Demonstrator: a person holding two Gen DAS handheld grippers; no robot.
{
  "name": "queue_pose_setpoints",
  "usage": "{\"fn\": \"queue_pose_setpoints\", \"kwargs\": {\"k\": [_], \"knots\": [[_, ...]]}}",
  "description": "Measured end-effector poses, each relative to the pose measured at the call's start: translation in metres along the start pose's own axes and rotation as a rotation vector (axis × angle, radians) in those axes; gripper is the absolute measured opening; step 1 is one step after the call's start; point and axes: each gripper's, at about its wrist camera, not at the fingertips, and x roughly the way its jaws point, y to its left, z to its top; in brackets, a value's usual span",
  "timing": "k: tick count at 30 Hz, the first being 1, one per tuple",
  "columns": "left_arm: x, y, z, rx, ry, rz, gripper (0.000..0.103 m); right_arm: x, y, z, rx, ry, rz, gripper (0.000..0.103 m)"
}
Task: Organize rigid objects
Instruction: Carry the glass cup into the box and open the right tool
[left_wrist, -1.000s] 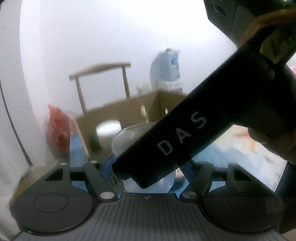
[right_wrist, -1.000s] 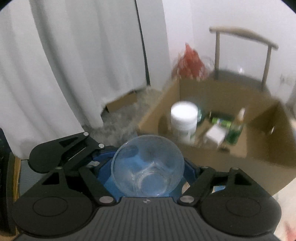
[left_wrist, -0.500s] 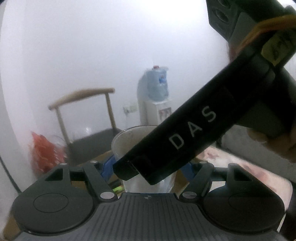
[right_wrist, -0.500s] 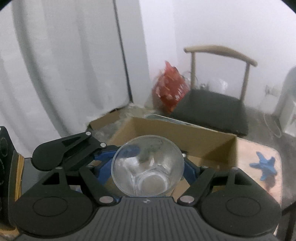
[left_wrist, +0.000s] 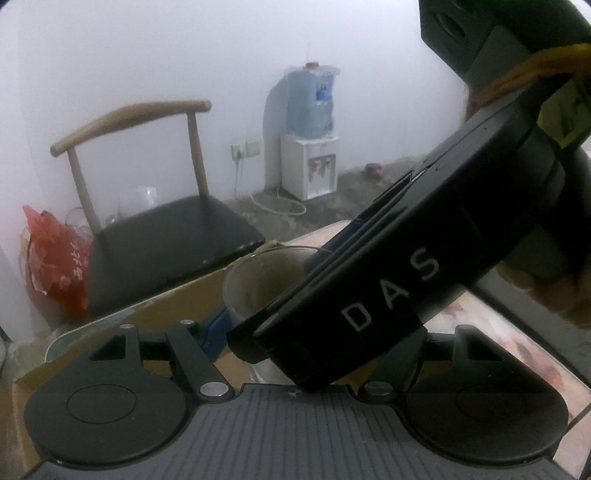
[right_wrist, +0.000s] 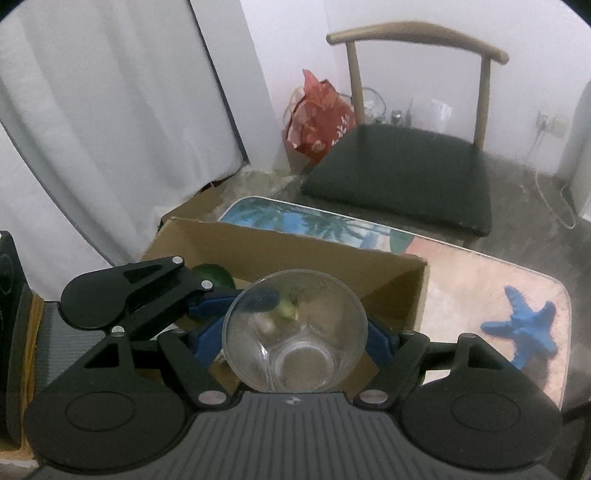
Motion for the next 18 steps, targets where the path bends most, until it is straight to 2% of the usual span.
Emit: {"fn": "queue_pose_setpoints", "kwargs": {"k": [11, 16, 18], "knots": [[0.025, 0.004, 0.004, -0.011, 0.088, 0.003, 0.073, 0.027, -0.023, 0.008, 0.027, 0.079, 0.023, 0.08], [0.03, 0.004, 0.004, -0.009, 0.117, 0.02, 0.074, 0.037, -0.027, 0.01, 0.038, 0.099, 0.004, 0.08], [0.03, 0.003, 0.006, -0.001, 0.114, 0.026, 0.077, 0.043, -0.025, 0.01, 0.019, 0.116, -0.026, 0.08]]}}
